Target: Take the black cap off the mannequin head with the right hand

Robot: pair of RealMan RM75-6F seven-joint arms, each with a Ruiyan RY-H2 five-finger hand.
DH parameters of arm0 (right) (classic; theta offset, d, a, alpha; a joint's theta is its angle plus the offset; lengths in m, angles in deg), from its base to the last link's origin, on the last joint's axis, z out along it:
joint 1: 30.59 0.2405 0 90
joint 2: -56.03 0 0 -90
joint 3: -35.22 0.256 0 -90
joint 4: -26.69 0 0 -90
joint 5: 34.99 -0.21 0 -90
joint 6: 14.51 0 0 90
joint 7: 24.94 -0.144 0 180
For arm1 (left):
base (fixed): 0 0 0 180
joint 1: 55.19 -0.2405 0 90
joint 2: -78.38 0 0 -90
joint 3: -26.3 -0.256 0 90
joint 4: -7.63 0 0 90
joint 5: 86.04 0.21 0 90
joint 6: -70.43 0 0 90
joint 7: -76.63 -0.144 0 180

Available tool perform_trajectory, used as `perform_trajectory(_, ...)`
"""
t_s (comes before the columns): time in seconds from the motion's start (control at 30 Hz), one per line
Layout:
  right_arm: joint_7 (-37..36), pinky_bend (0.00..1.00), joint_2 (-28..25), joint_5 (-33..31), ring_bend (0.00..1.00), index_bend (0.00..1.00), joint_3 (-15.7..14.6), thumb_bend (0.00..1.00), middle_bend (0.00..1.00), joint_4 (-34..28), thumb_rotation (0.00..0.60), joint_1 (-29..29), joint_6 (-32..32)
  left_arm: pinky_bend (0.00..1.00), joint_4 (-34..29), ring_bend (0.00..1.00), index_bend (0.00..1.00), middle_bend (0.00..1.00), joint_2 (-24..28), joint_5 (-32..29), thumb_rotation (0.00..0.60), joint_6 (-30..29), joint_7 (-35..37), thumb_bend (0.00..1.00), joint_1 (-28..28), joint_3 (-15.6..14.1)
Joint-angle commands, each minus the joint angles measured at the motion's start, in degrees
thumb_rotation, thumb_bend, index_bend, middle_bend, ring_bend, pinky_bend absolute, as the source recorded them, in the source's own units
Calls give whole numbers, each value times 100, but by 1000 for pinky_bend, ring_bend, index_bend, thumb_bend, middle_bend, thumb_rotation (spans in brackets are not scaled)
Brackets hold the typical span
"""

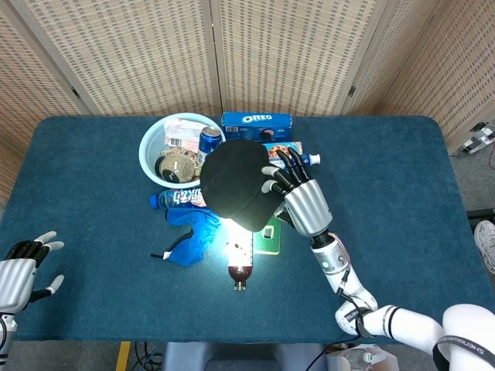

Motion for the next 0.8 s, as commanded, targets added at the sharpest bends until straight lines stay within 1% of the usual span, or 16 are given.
perform_trajectory(0.03, 64, 0, -42, -69, 56, 599, 84, 491, 324, -67, 600, 74, 57, 148, -5, 219, 290, 168, 2, 1, 600, -3, 2, 228, -3, -3)
perform_trajectory(0.43, 332, 0, -145, -346, 56, 599, 455, 491, 325, -221, 600, 479, 300, 148, -43, 219, 290, 168, 39, 13, 600, -50, 2, 228, -32, -13)
perform_trajectory(0.8, 624, 0, -220, -613, 56, 599, 744, 491, 327, -115, 600, 852, 495, 148, -52, 219, 289, 168, 69, 1, 600, -62, -8, 228, -53, -21)
